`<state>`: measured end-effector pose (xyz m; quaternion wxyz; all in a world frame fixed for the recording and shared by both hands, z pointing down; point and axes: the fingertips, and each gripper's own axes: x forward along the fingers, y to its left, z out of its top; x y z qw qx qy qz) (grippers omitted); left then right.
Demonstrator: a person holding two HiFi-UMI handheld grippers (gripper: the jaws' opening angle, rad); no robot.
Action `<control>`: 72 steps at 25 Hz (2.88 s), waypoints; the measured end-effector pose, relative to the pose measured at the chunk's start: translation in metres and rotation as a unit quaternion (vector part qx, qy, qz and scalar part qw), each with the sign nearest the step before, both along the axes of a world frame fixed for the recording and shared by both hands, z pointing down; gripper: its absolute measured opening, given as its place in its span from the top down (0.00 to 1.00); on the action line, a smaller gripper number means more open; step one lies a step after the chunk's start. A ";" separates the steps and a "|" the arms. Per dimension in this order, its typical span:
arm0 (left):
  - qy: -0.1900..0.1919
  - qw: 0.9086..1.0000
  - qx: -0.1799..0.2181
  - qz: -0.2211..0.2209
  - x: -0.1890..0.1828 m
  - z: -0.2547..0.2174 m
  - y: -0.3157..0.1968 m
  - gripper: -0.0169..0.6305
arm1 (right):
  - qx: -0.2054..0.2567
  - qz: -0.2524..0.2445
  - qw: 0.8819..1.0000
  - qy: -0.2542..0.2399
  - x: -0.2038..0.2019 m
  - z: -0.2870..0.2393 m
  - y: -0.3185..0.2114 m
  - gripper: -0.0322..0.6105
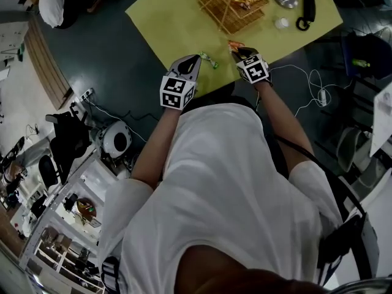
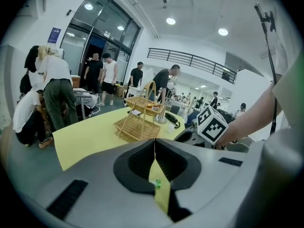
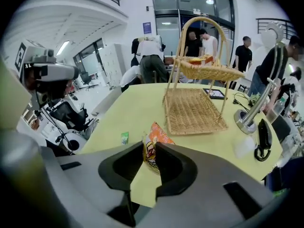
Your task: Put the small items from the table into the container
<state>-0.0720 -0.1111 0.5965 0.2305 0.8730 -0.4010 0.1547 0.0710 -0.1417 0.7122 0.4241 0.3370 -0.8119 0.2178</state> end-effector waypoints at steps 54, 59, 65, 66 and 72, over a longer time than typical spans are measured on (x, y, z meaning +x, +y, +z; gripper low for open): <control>0.000 0.998 0.051 -0.041 0.011 -0.050 -0.063 0.96 | 0.177 0.019 0.982 -0.063 0.030 -0.176 -0.182 0.67; 0.004 0.998 0.050 -0.038 0.010 -0.051 -0.060 0.96 | 0.189 0.025 0.978 -0.080 0.029 -0.185 -0.164 0.67; 0.016 0.998 0.044 -0.039 0.011 -0.051 -0.052 0.96 | 0.189 0.030 0.978 -0.083 0.031 -0.186 -0.138 0.67; 0.016 0.998 0.044 -0.040 0.011 -0.051 -0.050 0.96 | 0.189 0.031 0.978 -0.085 0.032 -0.187 -0.134 0.67; 0.016 0.998 0.055 -0.025 0.019 -0.054 -0.044 0.96 | 0.177 0.034 0.977 -0.110 0.034 -0.190 -0.102 0.67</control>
